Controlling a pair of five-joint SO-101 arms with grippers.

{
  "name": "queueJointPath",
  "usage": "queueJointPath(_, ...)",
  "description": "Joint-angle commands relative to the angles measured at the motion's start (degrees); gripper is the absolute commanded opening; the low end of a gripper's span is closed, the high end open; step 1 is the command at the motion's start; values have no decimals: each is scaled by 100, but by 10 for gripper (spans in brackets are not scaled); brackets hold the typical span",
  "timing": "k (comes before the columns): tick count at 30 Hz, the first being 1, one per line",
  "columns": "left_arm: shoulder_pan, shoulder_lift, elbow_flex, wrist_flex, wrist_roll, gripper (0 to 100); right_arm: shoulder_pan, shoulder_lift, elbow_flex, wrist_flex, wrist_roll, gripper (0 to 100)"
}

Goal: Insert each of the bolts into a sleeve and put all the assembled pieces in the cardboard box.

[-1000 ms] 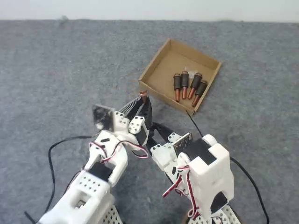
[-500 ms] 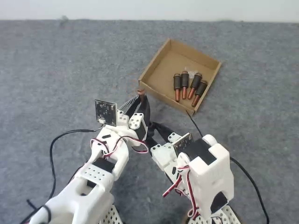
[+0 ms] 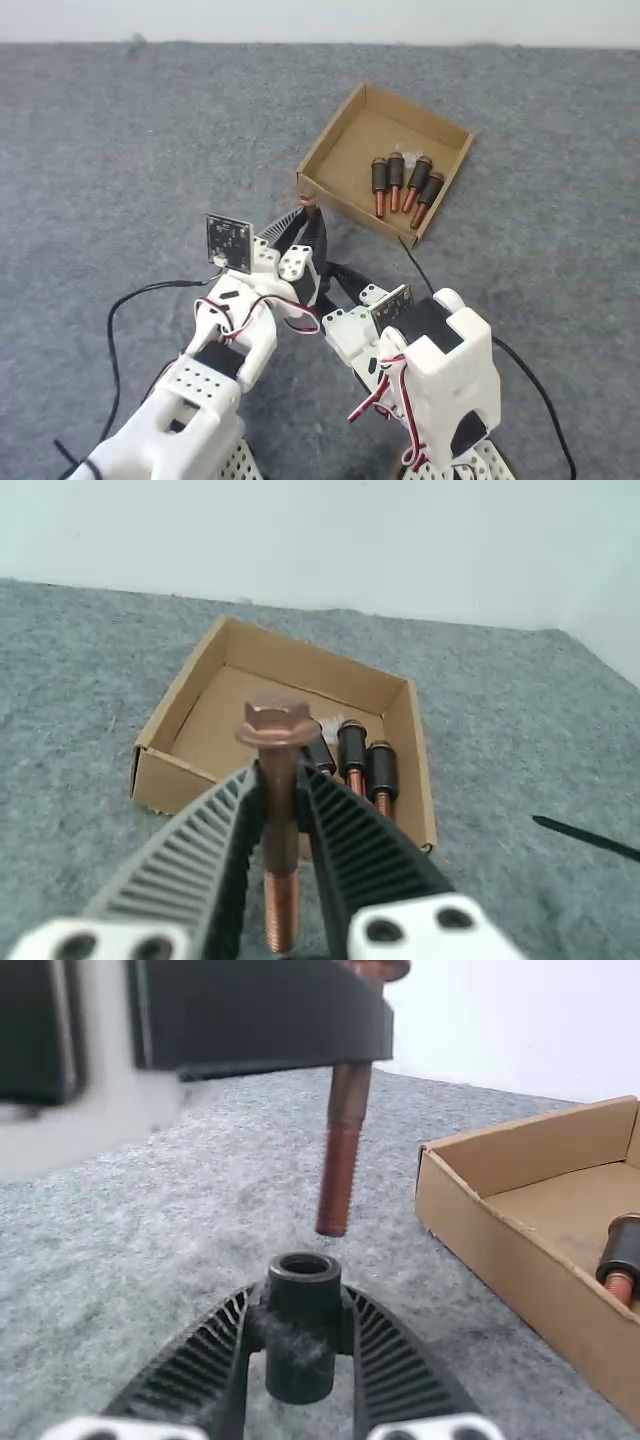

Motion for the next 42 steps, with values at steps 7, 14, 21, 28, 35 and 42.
queueJointPath(7, 62, -589, -75, 642, -44, 11, 13, -66, -79, -110, -18, 6)
queueJointPath(14, 79, -589, 84, 624, -53, 11, 13, -66, -70, -110, -18, 6)
queueJointPath(21, 158, -598, 101, 642, -53, 11, 13, -66, -62, -110, -18, 6)
queueJointPath(28, 167, -598, 110, 642, -53, 11, 22, -66, -62, -110, -26, 6)
queueJointPath(35, 273, -932, 101, 1240, -53, 11, 84, -66, -44, -119, -26, 6)
queueJointPath(42, 290, -1908, 356, 1890, -62, 11, 92, -66, -44, -119, -9, 6)
